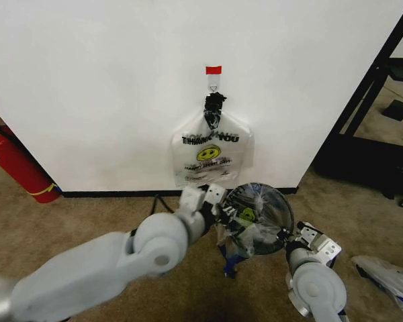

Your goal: Pick up the garbage bag from the wall and place it over the trash bin.

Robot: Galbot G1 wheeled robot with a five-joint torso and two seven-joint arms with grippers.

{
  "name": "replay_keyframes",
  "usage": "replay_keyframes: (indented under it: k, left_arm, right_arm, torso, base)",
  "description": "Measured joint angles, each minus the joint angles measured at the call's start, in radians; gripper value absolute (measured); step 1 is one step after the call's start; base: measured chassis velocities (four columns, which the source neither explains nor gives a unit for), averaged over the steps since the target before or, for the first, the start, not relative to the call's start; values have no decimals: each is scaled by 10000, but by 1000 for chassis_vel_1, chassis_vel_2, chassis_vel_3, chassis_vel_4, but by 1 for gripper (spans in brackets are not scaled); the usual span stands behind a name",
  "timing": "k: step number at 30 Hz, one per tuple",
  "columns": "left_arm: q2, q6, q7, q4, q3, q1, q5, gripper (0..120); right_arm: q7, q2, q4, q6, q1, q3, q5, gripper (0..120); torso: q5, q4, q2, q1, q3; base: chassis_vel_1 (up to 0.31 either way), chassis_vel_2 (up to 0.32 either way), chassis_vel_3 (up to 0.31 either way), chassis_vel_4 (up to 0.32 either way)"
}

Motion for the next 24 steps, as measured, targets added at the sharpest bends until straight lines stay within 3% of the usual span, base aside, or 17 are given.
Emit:
replay_keyframes:
  k: [1, 2, 6, 14, 21, 24]
  left_arm:
    - [-294, 69, -239, 233, 201, -253, -257, 16]
    - [-1063, 126, -626, 781, 692, -754, -680, 3]
    - [-1839, -37, -691, 1146, 1153, -1123, -812, 0]
    - [-2690, 6, -1144, 1751, 1970, -1492, -1210, 0]
    - [-3293, 75, -1448, 3150, 2350, -1495, -862, 0]
    - [-3338, 79, -1447, 3373, 2393, -1509, -814, 0]
  right_arm:
    - [-21, 15, -27, 31, 4, 0, -43, 0]
    - [-47, 50, -72, 58, 22, 2, -80, 0]
    - [-63, 59, -128, 69, 28, 12, -138, 0]
    - [-74, 70, -153, 117, 9, -16, -380, 0]
    - [-101, 100, -3, 146, -70, -62, -579, 0]
    - [-117, 86, 34, 151, -90, -70, -604, 0]
  torso:
    - [0, 1, 0, 0, 0]
    - [0, -2, 0, 0, 0]
    - [1, -1, 0, 0, 0]
    - [2, 0, 0, 0, 0]
    - [-2, 0, 0, 0, 0]
    - [-2, 0, 0, 0, -1]
  base:
    - [0, 0, 0, 0]
    - [0, 0, 0, 0]
    - [0, 0, 0, 0]
    - [0, 0, 0, 0]
    - [0, 0, 0, 0]
    - [0, 0, 0, 0]
